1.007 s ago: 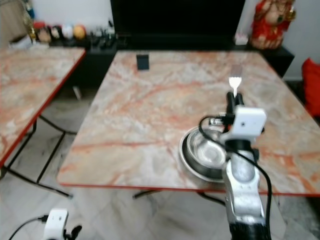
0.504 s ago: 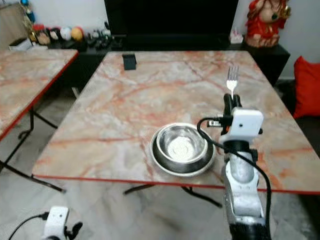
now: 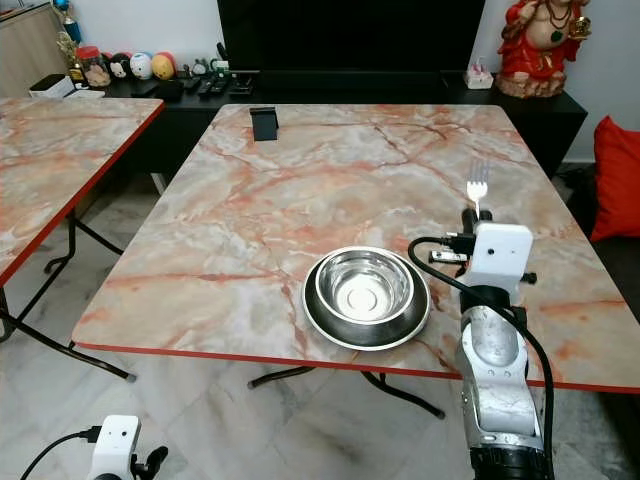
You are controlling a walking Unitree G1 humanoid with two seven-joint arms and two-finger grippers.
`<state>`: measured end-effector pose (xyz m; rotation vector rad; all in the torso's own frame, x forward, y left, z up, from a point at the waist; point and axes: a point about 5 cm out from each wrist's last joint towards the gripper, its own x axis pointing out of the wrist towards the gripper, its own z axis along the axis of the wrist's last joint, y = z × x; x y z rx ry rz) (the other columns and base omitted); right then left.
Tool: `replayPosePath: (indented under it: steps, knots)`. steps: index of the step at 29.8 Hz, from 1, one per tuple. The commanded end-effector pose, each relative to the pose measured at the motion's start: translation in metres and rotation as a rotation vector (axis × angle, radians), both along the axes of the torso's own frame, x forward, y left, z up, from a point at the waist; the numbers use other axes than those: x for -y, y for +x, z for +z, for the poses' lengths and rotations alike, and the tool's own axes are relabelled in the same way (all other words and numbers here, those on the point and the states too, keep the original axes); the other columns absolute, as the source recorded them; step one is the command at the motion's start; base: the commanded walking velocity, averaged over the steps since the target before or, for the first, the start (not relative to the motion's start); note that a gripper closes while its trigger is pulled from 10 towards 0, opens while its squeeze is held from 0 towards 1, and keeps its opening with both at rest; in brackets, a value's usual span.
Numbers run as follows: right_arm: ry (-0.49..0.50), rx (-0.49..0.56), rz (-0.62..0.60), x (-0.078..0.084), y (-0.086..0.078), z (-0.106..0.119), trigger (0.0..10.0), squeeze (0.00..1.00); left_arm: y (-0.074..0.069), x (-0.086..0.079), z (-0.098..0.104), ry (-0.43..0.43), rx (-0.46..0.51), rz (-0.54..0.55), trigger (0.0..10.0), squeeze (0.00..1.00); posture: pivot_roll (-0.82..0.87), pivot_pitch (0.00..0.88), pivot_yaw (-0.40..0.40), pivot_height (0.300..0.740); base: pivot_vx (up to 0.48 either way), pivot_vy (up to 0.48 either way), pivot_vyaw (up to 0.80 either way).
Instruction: Setting the table
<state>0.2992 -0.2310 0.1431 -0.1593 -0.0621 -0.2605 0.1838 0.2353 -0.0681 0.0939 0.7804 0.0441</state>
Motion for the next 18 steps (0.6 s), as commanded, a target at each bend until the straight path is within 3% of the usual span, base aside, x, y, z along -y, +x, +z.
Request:
replayPosePath:
  steps: [1, 6, 14, 18]
  knots:
    - [0.023, -0.056, -0.043, 0.011, 0.000, -0.004, 10.0, 0.00, -0.003, -0.003, -0.001, 0.001, -0.013, 0.008, 10.0, 0.00, -0.03, 0.000, 0.030, 0.740, 0.000, 0.000, 0.00]
    - [0.015, -0.115, -0.009, 0.014, 0.000, -0.005, 10.0, 0.00, -0.003, -0.003, -0.001, 0.000, -0.013, 0.008, 10.0, 0.00, -0.03, 0.000, 0.031, 0.740, 0.000, 0.000, 0.00]
    - [-0.004, -0.293, 0.076, 0.009, -0.008, -0.029, 10.0, 0.00, -0.002, -0.001, -0.001, -0.006, -0.011, -0.002, 10.0, 0.00, -0.03, 0.000, 0.038, 0.740, 0.000, 0.000, 0.00]
    - [-0.005, -0.330, 0.079, 0.010, -0.009, -0.034, 10.0, 0.00, -0.002, -0.001, -0.001, -0.006, -0.010, -0.004, 10.0, 0.00, -0.03, 0.000, 0.039, 0.740, 0.000, 0.000, 0.00]
